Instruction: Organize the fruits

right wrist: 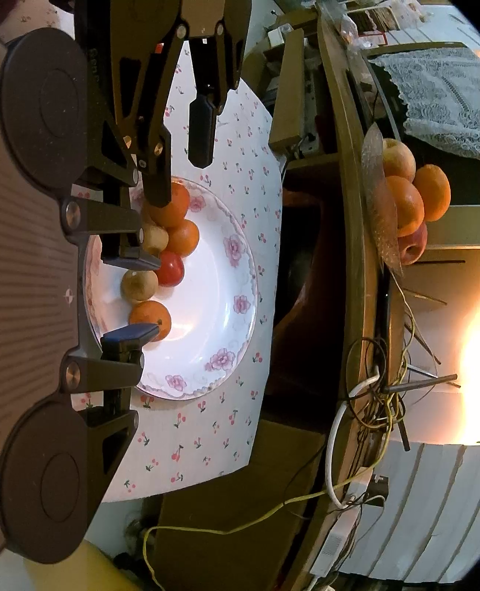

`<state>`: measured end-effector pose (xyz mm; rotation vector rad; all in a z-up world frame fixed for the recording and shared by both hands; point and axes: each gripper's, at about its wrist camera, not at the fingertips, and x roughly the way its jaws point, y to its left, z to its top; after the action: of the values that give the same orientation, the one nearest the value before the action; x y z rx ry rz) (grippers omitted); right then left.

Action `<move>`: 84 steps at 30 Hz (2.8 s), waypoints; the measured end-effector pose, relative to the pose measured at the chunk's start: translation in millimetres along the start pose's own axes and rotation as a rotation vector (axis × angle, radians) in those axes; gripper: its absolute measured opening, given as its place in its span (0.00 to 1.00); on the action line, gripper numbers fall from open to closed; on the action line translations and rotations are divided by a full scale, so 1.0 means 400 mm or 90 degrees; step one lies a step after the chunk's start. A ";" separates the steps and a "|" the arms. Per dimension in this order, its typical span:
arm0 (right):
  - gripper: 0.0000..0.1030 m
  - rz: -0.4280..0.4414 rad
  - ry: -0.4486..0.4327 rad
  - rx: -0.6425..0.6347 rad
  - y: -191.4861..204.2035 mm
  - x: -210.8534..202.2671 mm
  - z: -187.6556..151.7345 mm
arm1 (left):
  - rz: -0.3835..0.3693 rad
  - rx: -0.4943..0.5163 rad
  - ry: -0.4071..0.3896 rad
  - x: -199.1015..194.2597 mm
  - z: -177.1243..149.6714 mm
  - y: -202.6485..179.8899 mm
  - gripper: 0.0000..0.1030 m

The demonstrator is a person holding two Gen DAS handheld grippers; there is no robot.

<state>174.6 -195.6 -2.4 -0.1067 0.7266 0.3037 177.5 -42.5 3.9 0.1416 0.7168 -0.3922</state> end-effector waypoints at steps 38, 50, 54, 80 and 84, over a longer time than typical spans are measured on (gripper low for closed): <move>0.43 0.139 0.064 -0.078 0.232 0.018 -0.020 | 0.061 0.029 0.039 -0.185 -0.175 0.198 0.50; 0.48 0.159 0.082 -0.078 0.274 0.079 -0.009 | 0.105 -0.001 0.069 -0.154 -0.226 0.281 0.55; 0.47 0.168 0.096 -0.079 0.291 0.097 -0.015 | 0.096 -0.035 0.086 -0.125 -0.242 0.302 0.55; 0.39 0.177 0.126 -0.052 0.294 0.117 -0.012 | 0.070 -0.099 0.097 -0.095 -0.237 0.293 0.32; 0.39 0.154 0.125 -0.043 0.258 0.077 -0.027 | 0.034 -0.088 0.093 -0.102 -0.231 0.256 0.32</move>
<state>157.6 -92.4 -30.2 -0.1133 0.9262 0.5550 133.6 87.6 -38.8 0.0590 0.8794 -0.2825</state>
